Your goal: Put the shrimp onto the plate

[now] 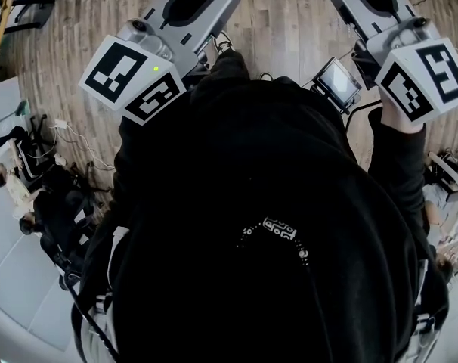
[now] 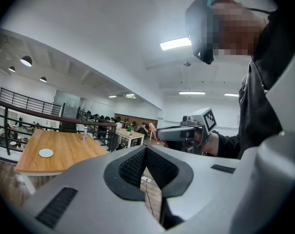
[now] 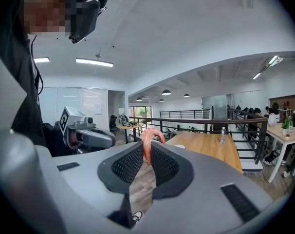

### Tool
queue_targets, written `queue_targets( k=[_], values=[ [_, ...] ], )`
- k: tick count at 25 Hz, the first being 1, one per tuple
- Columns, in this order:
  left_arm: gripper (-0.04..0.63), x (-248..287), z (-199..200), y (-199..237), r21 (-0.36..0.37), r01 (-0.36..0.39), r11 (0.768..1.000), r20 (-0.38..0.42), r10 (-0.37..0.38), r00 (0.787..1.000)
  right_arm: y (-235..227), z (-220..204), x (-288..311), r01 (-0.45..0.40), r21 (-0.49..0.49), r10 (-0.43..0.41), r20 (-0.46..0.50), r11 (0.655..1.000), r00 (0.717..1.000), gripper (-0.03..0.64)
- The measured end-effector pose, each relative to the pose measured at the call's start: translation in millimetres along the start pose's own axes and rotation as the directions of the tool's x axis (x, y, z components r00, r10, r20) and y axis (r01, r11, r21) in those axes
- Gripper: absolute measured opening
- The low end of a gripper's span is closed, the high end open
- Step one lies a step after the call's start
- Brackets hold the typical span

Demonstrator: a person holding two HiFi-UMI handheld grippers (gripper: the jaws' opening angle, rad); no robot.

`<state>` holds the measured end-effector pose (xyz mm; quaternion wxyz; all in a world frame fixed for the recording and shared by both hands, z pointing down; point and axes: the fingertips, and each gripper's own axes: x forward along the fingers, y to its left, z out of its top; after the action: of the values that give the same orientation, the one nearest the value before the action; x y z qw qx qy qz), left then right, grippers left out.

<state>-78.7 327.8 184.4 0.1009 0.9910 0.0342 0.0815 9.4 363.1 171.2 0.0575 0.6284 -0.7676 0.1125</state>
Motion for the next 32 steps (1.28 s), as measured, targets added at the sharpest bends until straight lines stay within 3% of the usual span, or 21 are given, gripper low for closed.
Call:
queue_targets(
  k=[11,18,32],
  values=[
    [0.006,24,15,31,-0.001,0.078,0.997,0.016,-0.078,0.997,-30,19,13,0.079,-0.009,-0.079,-0.011,0.997,0.997,0.060],
    [0.006,29,27,57,0.007,0.109,0.994,0.029,-0.109,0.994,-35,26,35,0.082,-0.005,-0.082,-0.009,0.997,0.997,0.060],
    [0.006,45,36,187,-0.047,0.105,0.993,0.052,-0.103,0.993,-78,51,154,0.065,-0.026,-0.066,-0.055,0.998,0.996,0.060]
  ],
)
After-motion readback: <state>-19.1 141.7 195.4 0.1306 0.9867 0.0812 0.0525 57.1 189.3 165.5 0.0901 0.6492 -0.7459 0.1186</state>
